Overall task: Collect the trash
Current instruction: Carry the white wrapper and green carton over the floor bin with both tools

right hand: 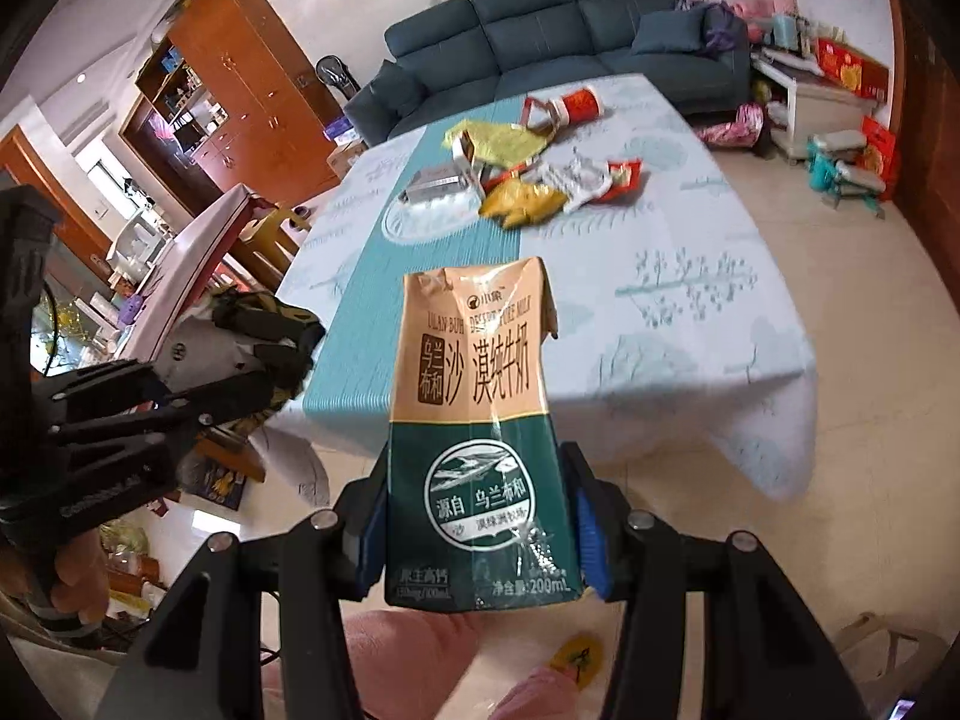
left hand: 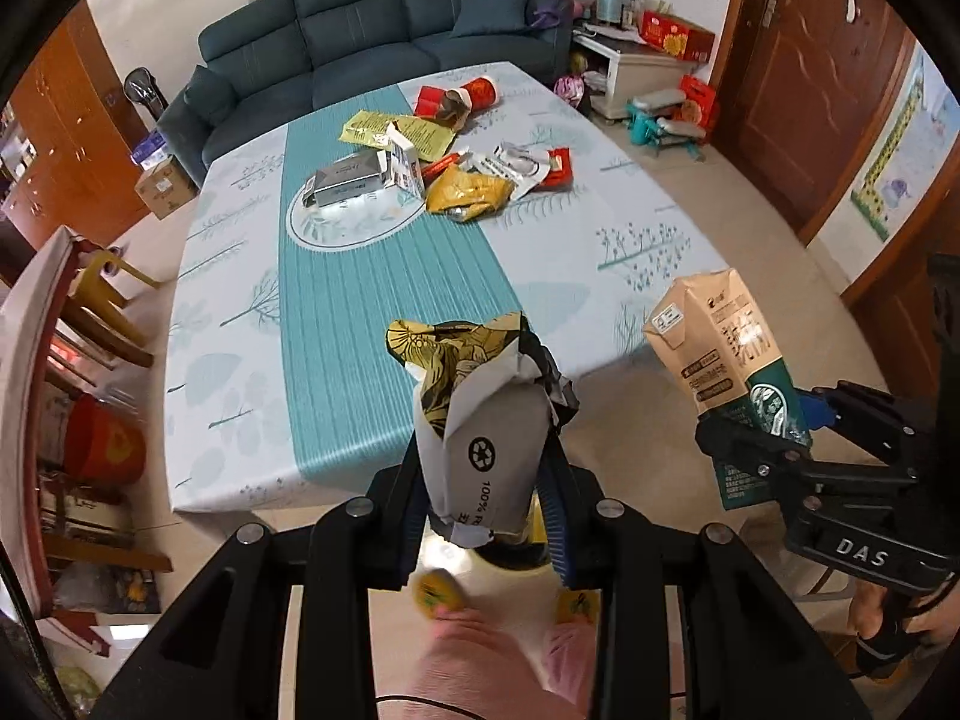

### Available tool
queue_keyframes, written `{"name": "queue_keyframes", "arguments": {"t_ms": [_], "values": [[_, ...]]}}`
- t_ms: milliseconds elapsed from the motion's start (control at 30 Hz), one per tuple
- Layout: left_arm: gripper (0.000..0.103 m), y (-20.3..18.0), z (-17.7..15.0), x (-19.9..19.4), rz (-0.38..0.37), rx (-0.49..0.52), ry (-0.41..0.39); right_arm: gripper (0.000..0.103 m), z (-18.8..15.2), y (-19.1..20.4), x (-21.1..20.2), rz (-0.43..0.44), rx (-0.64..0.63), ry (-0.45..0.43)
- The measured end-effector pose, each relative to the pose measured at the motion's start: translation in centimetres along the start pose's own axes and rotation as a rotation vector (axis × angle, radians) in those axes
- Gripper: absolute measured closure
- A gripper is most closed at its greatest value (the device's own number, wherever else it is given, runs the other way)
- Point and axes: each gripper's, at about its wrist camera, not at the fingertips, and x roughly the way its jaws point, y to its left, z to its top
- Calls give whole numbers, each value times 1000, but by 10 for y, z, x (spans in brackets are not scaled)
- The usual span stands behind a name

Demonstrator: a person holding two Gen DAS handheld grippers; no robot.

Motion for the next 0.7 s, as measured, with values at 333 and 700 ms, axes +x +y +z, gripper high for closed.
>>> {"name": "queue_keyframes", "arguments": {"t_ms": [333, 700], "values": [[71, -26, -22, 22, 51, 115, 50, 52, -34, -12, 20, 32, 65, 64], [71, -30, -62, 119, -39, 94, 172, 52, -87, -42, 92, -39, 188, 149]]}}
